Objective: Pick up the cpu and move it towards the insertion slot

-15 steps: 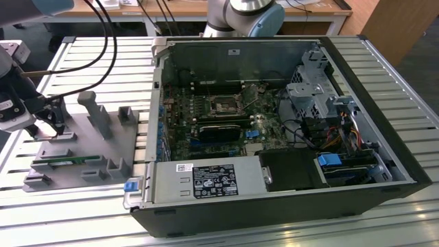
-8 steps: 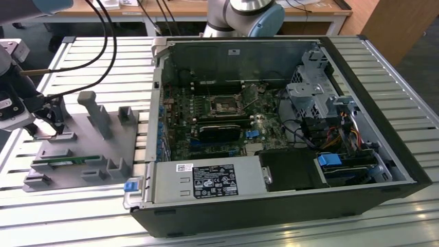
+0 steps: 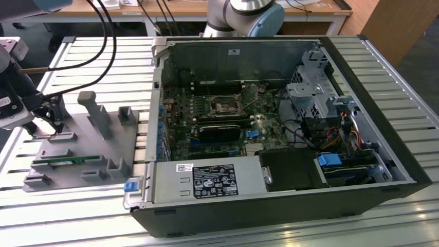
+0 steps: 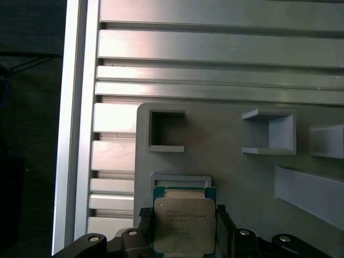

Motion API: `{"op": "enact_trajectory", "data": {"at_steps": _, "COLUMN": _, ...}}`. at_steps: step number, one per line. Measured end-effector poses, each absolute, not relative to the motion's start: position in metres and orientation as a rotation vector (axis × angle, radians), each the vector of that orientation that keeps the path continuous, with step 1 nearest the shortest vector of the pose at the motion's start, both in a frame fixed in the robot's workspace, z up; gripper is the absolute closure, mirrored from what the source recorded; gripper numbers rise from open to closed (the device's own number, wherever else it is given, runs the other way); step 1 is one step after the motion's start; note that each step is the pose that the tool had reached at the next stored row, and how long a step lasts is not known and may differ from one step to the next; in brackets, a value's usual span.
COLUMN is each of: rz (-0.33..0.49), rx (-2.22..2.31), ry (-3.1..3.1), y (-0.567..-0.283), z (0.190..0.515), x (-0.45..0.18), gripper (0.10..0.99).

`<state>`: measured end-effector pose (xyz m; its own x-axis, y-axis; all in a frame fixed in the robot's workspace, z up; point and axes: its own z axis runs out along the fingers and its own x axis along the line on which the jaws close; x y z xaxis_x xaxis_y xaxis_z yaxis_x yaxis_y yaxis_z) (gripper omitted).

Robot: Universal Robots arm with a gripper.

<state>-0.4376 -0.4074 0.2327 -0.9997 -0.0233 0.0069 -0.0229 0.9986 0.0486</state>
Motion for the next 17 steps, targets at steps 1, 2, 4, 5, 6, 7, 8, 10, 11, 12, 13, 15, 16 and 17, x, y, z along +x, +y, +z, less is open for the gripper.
{"op": "enact_trajectory", "data": {"at_steps": 1, "rz": -0.076, "rx": 0.036, "ry": -3.133, "y": -0.4074, "z": 0.233, "x": -0.4376, "gripper": 0.541}}
{"op": "enact_trajectory", "data": {"at_steps": 2, "rz": -0.076, "rx": 0.036, "ry": -3.133, "y": -0.4073, "z": 0.2335, "x": -0.4376, "gripper": 0.541}}
{"op": "enact_trajectory", "data": {"at_steps": 4, "rz": -0.076, "rx": 0.036, "ry": -3.133, "y": -0.4071, "z": 0.2342, "x": -0.4376, "gripper": 0.541}}
{"op": "enact_trajectory", "data": {"at_steps": 5, "rz": -0.076, "rx": 0.036, "ry": -3.133, "y": -0.407, "z": 0.2346, "x": -0.4376, "gripper": 0.541}}
{"op": "enact_trajectory", "data": {"at_steps": 6, "rz": -0.076, "rx": 0.036, "ry": -3.133, "y": -0.4069, "z": 0.235, "x": -0.4376, "gripper": 0.541}}
{"op": "enact_trajectory", "data": {"at_steps": 7, "rz": -0.076, "rx": 0.036, "ry": -3.133, "y": -0.4068, "z": 0.2353, "x": -0.4376, "gripper": 0.541}}
{"op": "enact_trajectory", "data": {"at_steps": 8, "rz": -0.076, "rx": 0.036, "ry": -3.133, "y": -0.4067, "z": 0.2356, "x": -0.4376, "gripper": 0.541}}
{"op": "enact_trajectory", "data": {"at_steps": 10, "rz": -0.076, "rx": 0.036, "ry": -3.133, "y": -0.4064, "z": 0.2363, "x": -0.4376, "gripper": 0.541}}
{"op": "enact_trajectory", "data": {"at_steps": 11, "rz": -0.076, "rx": 0.036, "ry": -3.133, "y": -0.4062, "z": 0.2367, "x": -0.4376, "gripper": 0.541}}
{"op": "enact_trajectory", "data": {"at_steps": 12, "rz": -0.076, "rx": 0.036, "ry": -3.133, "y": -0.406, "z": 0.2371, "x": -0.4376, "gripper": 0.541}}
{"op": "enact_trajectory", "data": {"at_steps": 13, "rz": -0.076, "rx": 0.036, "ry": -3.133, "y": -0.4058, "z": 0.2375, "x": -0.4376, "gripper": 0.541}}
{"op": "enact_trajectory", "data": {"at_steps": 15, "rz": -0.076, "rx": 0.036, "ry": -3.133, "y": -0.4054, "z": 0.2383, "x": -0.4376, "gripper": 0.541}}
{"op": "enact_trajectory", "data": {"at_steps": 16, "rz": -0.076, "rx": 0.036, "ry": -3.133, "y": -0.4053, "z": 0.2386, "x": -0.4376, "gripper": 0.541}}
{"op": "enact_trajectory", "data": {"at_steps": 17, "rz": -0.076, "rx": 0.036, "ry": -3.133, "y": -0.4051, "z": 0.2391, "x": -0.4376, "gripper": 0.541}}
